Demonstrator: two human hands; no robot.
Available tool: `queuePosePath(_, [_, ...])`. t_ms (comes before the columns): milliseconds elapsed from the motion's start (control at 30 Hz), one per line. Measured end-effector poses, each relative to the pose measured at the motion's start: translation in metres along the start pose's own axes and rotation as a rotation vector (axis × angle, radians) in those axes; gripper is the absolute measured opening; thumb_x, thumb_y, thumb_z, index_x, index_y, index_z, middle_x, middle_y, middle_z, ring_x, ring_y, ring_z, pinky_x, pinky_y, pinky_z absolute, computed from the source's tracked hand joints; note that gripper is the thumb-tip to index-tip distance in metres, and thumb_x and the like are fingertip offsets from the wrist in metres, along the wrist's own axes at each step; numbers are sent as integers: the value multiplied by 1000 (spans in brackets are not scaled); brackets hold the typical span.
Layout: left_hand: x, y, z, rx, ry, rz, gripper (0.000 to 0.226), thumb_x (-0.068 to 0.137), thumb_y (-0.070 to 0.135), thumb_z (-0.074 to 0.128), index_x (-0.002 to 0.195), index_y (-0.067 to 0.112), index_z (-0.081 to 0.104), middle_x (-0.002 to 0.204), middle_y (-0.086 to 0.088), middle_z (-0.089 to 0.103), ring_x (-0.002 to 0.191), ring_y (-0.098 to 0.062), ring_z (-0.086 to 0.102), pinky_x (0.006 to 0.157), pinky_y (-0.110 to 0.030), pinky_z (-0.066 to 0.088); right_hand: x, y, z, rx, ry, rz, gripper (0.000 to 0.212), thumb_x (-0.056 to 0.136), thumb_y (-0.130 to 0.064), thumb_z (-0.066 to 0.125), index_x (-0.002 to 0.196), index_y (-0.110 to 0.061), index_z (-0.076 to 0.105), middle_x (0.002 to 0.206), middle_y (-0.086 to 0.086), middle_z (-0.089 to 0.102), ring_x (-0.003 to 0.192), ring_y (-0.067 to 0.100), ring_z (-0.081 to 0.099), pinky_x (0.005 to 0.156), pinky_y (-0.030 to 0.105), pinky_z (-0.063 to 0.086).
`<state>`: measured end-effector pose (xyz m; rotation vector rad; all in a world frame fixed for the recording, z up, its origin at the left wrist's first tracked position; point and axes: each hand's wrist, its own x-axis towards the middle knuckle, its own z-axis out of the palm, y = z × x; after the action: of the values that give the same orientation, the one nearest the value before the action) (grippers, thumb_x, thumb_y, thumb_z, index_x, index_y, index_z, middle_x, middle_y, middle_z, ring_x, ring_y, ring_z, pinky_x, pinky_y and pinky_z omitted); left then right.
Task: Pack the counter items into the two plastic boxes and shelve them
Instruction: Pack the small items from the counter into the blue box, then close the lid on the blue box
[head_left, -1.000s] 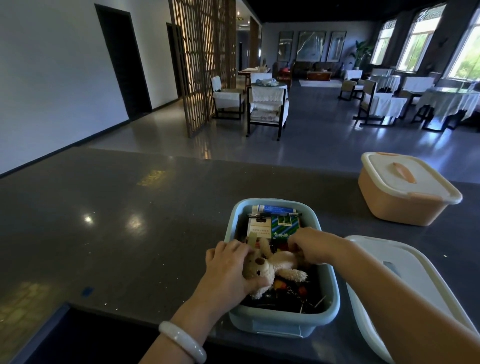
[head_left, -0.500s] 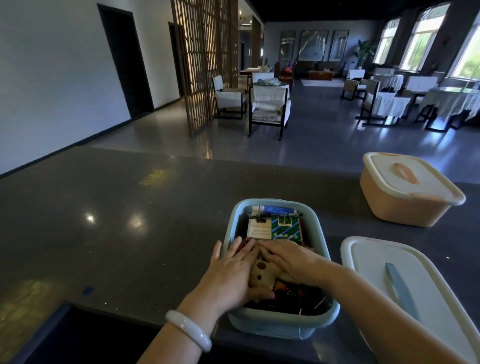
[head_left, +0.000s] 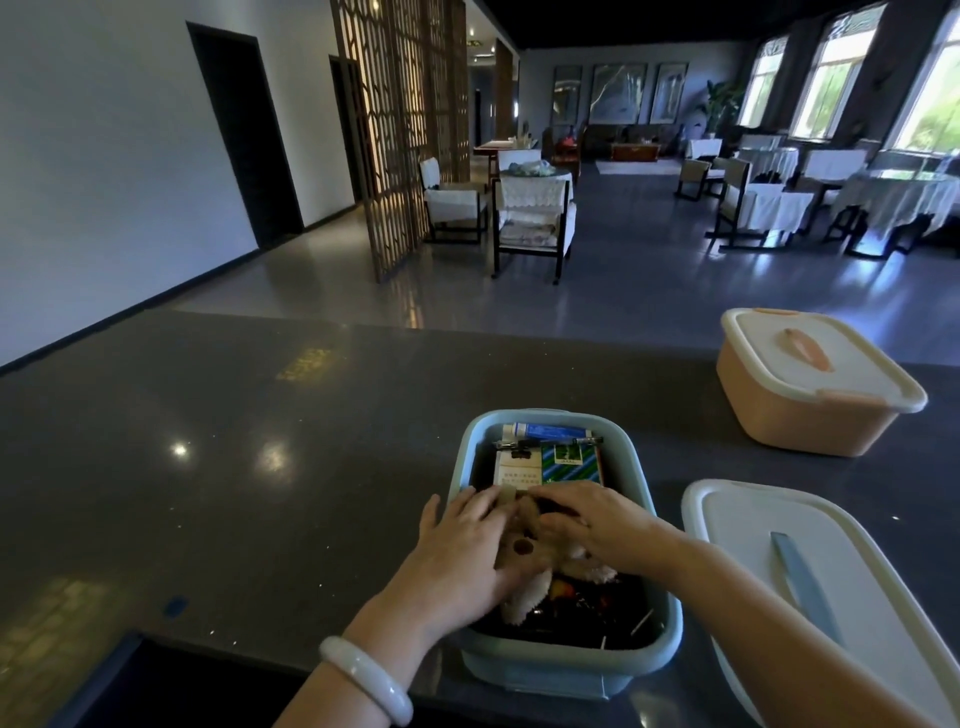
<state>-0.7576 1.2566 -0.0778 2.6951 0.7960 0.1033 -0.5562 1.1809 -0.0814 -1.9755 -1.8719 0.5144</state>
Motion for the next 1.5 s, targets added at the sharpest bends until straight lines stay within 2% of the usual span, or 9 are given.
queuePosePath(167, [31,24,-14,75,93,112,77,86,75,16,143,28,37,151,6,29,142,-14,17,119,-44,11,-11,3,-21,-34,240,78,39,97,-35,52,134,-25,54,132,-6,56,124,9,47,104,18,30])
queuePosePath(433, [90,118,9,150,144,329,57,94,57,38,138,21,44,138,-1,44,128,-21,36,111,-39,26,-89,70,-61,-99,469,508,32,96,-31,55,124,-18,61,127,-1,59,120,19,52,101,28,36])
queuePosePath(567, [97,175,35,169,96,362,53,94,55,41,132,19,49,130,-3,49,120,-22,41,106,-39,33,-137,117,-63,-104,451,731,37,97,-37,51,130,-20,57,136,-2,54,126,17,48,105,30,36])
queuePosePath(800, [111,232,108,142,-73,89,40,98,44,42,123,14,53,132,-9,48,120,-27,44,102,-41,37,-192,189,-47,-83,344,825,49,97,-38,51,141,-18,42,143,1,43,132,24,36,105,36,37])
queuePosePath(933, [112,225,152,201,-72,-152,51,101,27,30,147,4,27,152,-17,26,140,-36,23,117,-46,20,-220,223,-33,-172,374,860,55,94,-40,53,139,-13,36,144,2,36,135,24,29,110,34,29])
queuePosePath(1067, [107,211,178,210,-29,-309,70,101,44,24,149,-6,12,158,-22,12,146,-36,10,120,-44,11,-237,244,-19,-172,340,913,59,96,-45,44,141,-10,32,155,6,19,144,23,11,118,34,10])
queuePosePath(1300, [105,214,200,-305,139,-391,54,102,28,38,150,6,27,160,-3,13,148,-19,3,120,-31,7,-246,246,-2,145,541,839,50,94,-35,56,138,-15,46,158,4,18,144,21,9,117,39,15])
queuePosePath(1433, [103,236,176,-643,246,-406,52,98,21,49,148,17,34,150,-3,35,135,-18,38,109,-31,37,-248,237,-18,393,691,788,57,94,-26,59,146,-14,39,155,2,26,138,22,30,109,39,32])
queuePosePath(1500, [107,245,150,-729,279,-354,53,98,21,49,149,21,33,146,0,43,130,-16,45,102,-24,38,-249,231,-39,466,746,755,56,94,-27,58,146,-17,38,147,0,39,125,20,44,98,35,39])
